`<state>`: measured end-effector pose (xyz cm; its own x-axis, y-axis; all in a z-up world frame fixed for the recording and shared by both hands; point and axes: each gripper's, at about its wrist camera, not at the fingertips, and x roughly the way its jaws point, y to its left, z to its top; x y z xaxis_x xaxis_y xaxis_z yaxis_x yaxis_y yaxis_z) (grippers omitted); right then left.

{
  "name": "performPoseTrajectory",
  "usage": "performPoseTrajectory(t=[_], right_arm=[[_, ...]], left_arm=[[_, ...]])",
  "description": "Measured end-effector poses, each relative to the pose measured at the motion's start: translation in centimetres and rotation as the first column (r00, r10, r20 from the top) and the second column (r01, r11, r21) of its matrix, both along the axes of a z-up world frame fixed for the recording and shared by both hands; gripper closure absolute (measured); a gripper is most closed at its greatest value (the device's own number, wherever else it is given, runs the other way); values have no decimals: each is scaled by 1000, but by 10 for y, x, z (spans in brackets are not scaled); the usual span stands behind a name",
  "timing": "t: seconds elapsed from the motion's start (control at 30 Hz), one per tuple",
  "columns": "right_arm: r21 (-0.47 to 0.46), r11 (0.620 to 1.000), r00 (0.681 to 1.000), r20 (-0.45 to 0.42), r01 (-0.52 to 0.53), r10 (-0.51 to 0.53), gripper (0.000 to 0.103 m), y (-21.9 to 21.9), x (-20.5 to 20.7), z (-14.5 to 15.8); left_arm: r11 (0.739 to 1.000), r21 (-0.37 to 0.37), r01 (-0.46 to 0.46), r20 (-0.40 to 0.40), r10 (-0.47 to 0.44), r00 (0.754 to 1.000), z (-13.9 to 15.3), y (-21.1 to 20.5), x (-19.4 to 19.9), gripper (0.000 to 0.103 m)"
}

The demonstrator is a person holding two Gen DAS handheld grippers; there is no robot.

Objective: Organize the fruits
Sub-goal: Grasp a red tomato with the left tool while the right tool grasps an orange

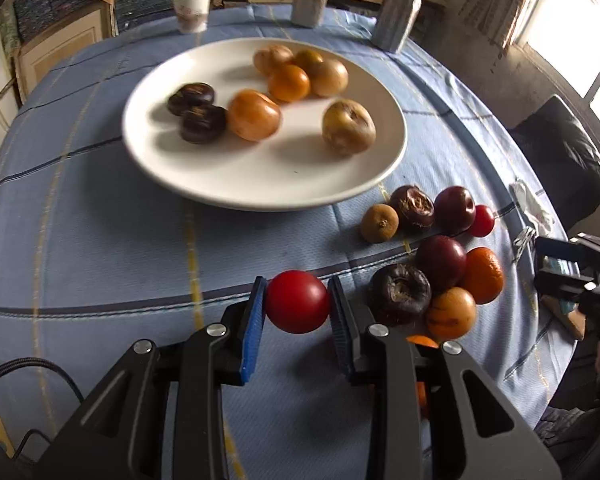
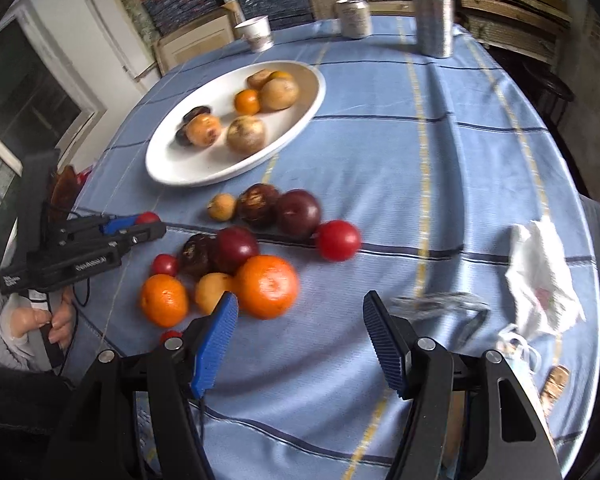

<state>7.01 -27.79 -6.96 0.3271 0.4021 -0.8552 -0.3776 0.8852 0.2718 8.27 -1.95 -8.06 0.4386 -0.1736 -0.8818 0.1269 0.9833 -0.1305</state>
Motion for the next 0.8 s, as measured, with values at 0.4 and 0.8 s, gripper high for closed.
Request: performPoseTrajectory(t=[0.4, 0.8], right_arm=[[16, 1000, 999, -49, -11, 12, 52, 24, 19, -29], [-3, 1000, 999, -38, -13, 13, 57, 29, 18, -33]], left_arm=[[995, 32, -95, 16, 95, 995, 27, 44, -25, 73], [991, 71, -113, 24, 111, 993, 28, 49, -21, 73]])
